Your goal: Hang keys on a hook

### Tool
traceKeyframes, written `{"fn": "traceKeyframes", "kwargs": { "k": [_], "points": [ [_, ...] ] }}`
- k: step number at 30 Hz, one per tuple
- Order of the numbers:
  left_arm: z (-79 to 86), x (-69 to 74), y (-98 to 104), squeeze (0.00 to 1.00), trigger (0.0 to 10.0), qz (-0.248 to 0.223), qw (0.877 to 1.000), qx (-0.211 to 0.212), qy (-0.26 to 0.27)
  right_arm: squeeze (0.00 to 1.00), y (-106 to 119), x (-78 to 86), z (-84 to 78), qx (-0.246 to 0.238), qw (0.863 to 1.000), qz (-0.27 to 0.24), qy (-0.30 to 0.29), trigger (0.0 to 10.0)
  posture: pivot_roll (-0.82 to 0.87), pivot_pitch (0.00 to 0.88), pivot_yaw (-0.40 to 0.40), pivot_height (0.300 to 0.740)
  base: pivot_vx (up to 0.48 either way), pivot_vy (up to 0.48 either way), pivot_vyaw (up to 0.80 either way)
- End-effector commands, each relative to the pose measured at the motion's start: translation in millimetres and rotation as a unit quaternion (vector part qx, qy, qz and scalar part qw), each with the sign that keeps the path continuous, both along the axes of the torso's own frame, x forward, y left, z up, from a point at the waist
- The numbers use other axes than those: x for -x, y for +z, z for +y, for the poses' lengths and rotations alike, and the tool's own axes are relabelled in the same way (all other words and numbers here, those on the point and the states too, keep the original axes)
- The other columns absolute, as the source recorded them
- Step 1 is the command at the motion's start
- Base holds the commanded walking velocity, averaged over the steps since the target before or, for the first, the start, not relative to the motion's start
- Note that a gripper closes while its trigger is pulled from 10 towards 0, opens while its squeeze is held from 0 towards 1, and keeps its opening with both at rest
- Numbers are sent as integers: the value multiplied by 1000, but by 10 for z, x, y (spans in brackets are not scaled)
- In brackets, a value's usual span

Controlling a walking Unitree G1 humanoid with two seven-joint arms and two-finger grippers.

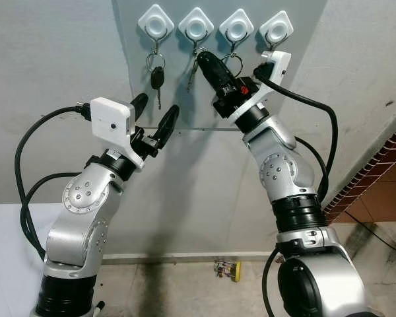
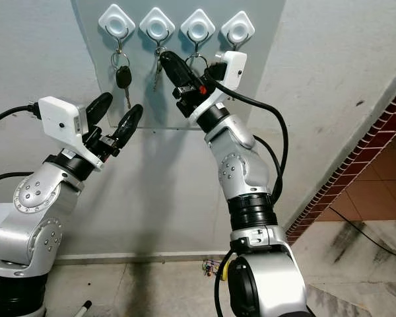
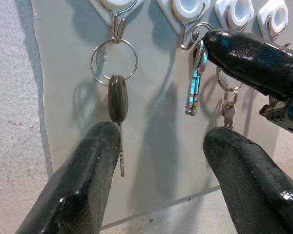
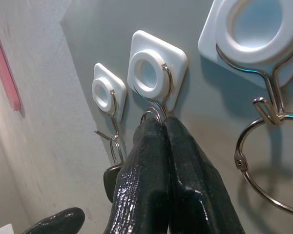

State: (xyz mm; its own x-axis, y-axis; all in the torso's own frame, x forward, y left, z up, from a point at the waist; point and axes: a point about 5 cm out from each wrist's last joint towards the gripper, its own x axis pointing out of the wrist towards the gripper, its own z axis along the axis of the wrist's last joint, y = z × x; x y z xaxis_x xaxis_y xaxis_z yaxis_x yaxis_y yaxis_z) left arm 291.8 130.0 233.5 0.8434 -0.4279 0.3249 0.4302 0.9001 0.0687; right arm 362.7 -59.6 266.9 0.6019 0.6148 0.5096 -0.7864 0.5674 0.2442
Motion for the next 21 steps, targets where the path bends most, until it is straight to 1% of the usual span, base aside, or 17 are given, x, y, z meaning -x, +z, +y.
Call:
{"fn": "traceKeyframes", "kwargs": {
  "k": [1,2,14,19,21],
  "points": [
    [-5,25,25,0,10000,-4,1000,0,0,0,-70,16,37,15,1000,9,11,10000,-66,89,-26,740,0,0,0],
    [-9,22,25,0,10000,-3,1000,3,-1,0,-61,35,48,17,1000,4,14,10000,-70,86,-26,740,0,0,0],
    [-6,21,30,0,10000,-3,1000,6,1,0,-94,37,57,22,999,18,17,10000,-70,94,-28,740,0,0,0],
    [-2,22,30,0,10000,-2,1000,7,3,0,-134,28,67,29,998,41,26,10000,-69,99,-32,740,0,0,0],
    [-2,22,30,0,10000,-2,1000,7,3,0,-134,28,67,29,998,41,26,10000,-69,99,-32,740,0,0,0]
  ]
}}
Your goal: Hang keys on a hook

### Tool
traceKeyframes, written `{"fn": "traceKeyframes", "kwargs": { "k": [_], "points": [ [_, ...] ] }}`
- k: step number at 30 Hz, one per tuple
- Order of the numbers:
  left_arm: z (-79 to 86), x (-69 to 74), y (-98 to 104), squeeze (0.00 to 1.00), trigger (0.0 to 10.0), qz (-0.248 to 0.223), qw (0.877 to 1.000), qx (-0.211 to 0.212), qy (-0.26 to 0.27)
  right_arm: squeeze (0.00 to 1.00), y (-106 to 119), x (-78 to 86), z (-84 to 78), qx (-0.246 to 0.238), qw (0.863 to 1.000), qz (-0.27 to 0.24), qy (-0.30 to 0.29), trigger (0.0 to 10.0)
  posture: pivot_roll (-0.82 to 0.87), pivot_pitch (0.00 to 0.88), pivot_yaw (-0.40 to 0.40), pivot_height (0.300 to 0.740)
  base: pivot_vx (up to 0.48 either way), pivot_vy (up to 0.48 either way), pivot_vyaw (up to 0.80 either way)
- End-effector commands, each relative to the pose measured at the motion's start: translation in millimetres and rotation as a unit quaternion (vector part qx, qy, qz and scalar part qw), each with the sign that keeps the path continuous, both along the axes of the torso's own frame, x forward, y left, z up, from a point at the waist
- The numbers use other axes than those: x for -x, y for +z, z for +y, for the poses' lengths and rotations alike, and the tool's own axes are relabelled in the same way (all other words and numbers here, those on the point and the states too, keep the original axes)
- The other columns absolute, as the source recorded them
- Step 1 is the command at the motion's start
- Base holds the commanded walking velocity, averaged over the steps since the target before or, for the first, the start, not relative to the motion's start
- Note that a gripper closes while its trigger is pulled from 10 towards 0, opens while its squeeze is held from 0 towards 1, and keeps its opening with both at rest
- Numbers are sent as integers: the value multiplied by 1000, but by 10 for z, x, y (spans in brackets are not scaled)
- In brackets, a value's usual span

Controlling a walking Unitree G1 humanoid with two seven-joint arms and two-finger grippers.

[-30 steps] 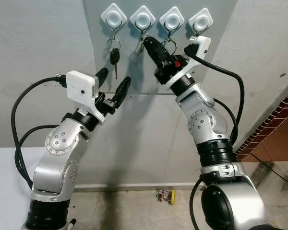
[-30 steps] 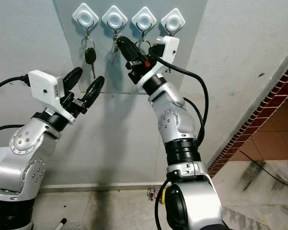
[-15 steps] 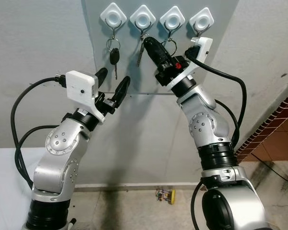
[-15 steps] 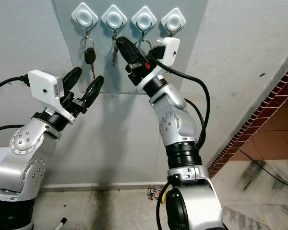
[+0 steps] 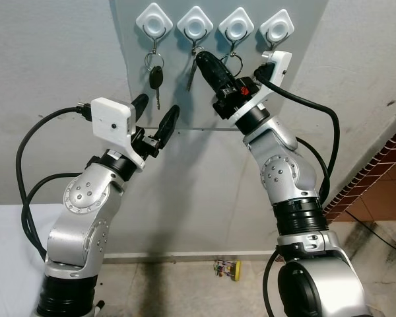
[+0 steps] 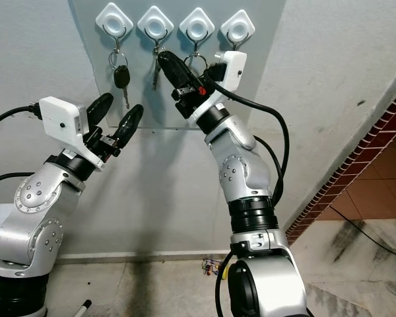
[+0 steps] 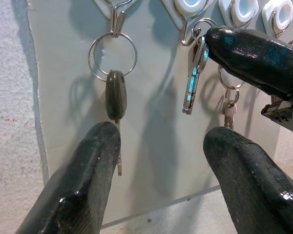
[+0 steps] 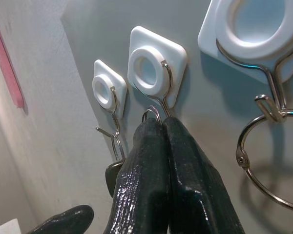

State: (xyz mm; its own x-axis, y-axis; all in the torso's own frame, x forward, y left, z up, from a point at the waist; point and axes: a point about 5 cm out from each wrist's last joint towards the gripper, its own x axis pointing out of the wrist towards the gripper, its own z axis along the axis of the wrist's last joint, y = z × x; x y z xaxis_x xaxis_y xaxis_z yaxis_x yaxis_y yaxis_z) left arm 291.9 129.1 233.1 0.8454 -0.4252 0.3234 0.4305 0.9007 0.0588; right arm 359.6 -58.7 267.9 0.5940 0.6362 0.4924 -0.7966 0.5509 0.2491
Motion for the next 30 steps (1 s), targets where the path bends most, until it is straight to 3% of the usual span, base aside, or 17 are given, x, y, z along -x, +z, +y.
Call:
{"fn": "traceKeyframes", "kwargs": {
  "k": [1,14,19,20,24,30],
  "points": [
    [8,23,35,0,10000,-5,1000,3,4,0,-147,-5,60,22,999,38,16,10000,-69,99,-32,740,0,0,0],
    [20,22,43,0,10000,-6,1000,2,6,0,-97,-12,56,27,999,27,-3,10000,-66,101,-34,740,0,0,0],
    [22,21,46,0,10000,-7,1000,3,7,0,-75,42,51,27,1000,-10,-10,10000,-65,101,-36,740,0,0,0],
    [24,22,45,0,10000,-7,1000,3,8,0,-111,115,45,14,1000,-17,6,10000,-64,98,-35,740,0,0,0],
    [22,23,45,0,10000,-7,1000,4,8,0,-173,244,-2,-16,999,-17,39,10000,-67,94,-32,740,0,0,0],
    [6,19,53,0,10000,-9,1000,5,5,0,-215,266,-81,-21,999,-5,46,10000,-70,89,-29,740,0,0,0]
  ]
}}
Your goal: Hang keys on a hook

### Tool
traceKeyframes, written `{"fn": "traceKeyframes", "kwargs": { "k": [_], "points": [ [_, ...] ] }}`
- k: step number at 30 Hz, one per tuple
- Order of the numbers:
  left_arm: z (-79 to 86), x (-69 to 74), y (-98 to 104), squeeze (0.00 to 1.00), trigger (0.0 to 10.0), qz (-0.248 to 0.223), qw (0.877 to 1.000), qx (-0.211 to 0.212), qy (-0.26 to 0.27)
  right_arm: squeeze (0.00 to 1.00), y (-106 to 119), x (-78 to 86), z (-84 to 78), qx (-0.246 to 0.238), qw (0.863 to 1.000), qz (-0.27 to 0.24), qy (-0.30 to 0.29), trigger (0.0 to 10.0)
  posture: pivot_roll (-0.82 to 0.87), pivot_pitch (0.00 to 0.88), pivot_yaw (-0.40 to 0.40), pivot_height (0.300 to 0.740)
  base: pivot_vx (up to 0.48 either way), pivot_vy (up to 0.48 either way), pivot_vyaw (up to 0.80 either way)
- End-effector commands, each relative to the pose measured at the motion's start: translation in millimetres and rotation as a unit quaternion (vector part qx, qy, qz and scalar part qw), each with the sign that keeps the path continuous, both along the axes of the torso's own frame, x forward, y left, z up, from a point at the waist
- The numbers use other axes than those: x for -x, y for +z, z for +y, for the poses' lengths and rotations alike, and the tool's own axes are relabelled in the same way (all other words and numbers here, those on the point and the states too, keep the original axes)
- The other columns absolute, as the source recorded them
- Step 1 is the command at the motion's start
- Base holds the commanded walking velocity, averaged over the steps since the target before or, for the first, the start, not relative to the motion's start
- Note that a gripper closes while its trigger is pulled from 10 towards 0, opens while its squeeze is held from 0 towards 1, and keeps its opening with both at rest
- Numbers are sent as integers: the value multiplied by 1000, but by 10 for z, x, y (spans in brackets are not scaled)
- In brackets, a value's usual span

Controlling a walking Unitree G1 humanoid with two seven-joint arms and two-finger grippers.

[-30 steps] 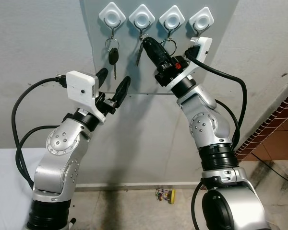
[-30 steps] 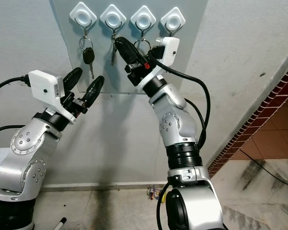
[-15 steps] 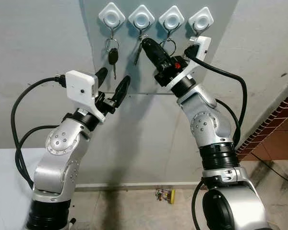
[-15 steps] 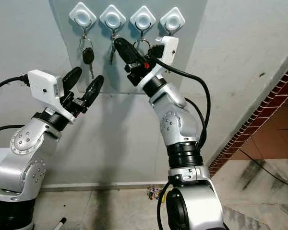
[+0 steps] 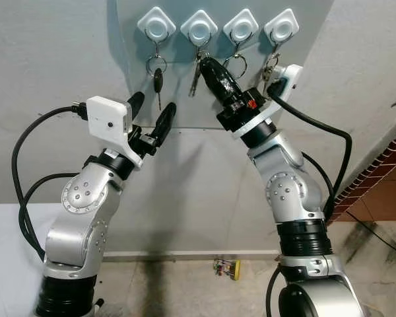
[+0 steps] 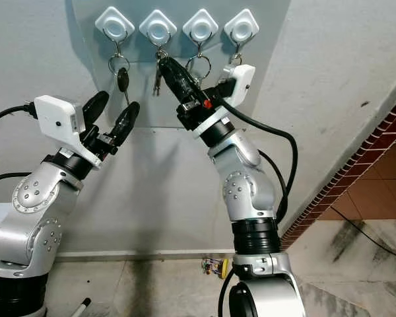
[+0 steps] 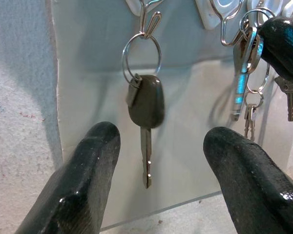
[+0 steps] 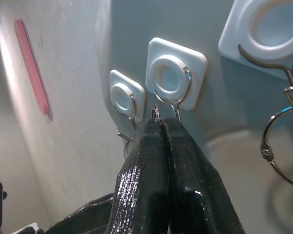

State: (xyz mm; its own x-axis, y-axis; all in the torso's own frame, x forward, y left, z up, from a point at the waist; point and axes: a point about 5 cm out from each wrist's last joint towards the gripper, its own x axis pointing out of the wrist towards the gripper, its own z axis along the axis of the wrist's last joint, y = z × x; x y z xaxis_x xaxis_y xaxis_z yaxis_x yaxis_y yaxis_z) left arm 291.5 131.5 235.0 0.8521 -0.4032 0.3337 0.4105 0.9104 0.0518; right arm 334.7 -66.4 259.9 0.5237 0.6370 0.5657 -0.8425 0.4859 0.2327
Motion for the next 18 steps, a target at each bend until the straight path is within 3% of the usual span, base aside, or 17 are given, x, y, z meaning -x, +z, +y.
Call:
{"fn": "traceKeyframes", "kwargs": {
  "k": [1,18],
  "points": [
    [-20,15,31,0,10000,-5,1000,0,-7,0,-139,20,-15,9,1000,23,16,10000,-70,89,-29,740,0,0,0],
    [-36,24,39,0,10000,-7,1000,1,-9,0,7,34,6,-32,999,7,20,10000,-64,79,-27,740,0,0,0]
  ]
}}
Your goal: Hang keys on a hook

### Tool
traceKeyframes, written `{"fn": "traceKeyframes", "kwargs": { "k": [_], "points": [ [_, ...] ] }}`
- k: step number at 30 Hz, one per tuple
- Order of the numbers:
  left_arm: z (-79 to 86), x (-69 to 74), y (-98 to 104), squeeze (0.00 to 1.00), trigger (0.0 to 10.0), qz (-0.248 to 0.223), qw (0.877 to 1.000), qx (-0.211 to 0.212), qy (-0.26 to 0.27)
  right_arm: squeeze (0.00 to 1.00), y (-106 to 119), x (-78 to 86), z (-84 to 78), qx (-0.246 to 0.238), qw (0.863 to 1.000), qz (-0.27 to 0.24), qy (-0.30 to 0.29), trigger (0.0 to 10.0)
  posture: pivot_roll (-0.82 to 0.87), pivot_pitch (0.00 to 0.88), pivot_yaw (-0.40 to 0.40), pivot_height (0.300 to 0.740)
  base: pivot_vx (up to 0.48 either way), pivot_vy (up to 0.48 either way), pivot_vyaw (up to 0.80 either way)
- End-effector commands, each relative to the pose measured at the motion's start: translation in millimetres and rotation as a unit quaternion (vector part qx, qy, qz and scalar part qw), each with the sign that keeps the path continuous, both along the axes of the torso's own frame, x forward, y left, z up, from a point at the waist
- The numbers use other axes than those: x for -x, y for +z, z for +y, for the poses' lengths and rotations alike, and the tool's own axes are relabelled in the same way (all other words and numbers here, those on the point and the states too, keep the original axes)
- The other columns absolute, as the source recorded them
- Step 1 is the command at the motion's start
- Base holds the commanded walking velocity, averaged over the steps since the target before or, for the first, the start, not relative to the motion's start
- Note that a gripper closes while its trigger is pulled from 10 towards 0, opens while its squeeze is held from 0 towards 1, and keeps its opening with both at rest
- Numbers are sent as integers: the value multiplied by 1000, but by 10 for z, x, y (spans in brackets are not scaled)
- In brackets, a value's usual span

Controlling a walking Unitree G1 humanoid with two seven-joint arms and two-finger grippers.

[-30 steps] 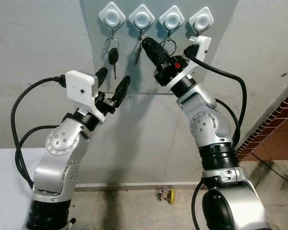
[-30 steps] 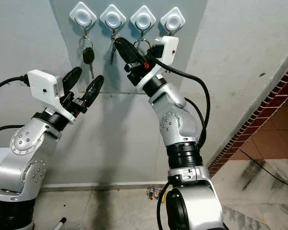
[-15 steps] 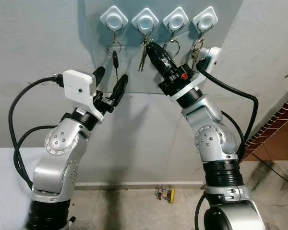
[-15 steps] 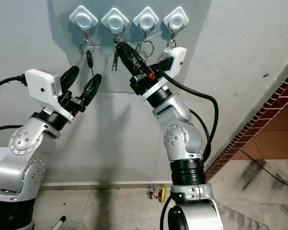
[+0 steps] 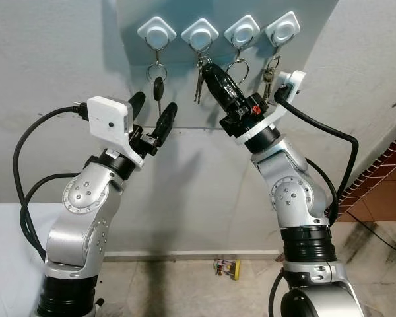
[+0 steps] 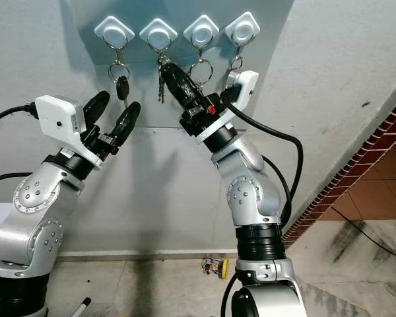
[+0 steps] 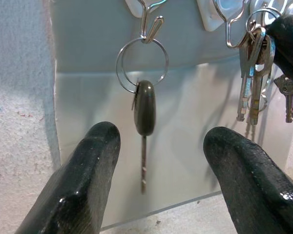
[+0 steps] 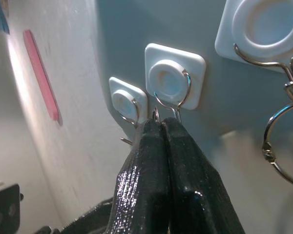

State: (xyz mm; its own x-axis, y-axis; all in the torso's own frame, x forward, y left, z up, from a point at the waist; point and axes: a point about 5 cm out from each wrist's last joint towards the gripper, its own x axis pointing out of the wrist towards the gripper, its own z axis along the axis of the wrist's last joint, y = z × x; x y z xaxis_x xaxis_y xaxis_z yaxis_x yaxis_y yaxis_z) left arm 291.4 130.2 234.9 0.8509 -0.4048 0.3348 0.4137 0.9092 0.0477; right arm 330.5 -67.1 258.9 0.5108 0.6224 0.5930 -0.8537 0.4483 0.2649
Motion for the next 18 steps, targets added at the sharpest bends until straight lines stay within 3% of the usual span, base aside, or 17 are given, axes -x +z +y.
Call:
{"fn": "traceKeyframes", "kwargs": {
  "k": [1,10,12,18],
  "points": [
    [-23,23,41,0,10000,-7,1000,-1,-7,0,17,-8,13,-6,1000,2,5,10000,-64,79,-27,740,0,0,0],
    [-32,22,55,0,10000,-9,1000,0,-8,0,34,-91,63,-3,1000,21,-8,10000,-66,81,-28,740,0,0,0],
    [-34,28,70,0,10000,-10,1000,3,-8,0,37,-185,104,-30,997,63,-14,10000,-65,84,-30,740,0,0,0],
    [-32,34,78,0,10000,-10,1000,6,-6,0,84,-251,121,-87,990,108,7,10000,-62,89,-32,740,0,0,0]
  ]
}}
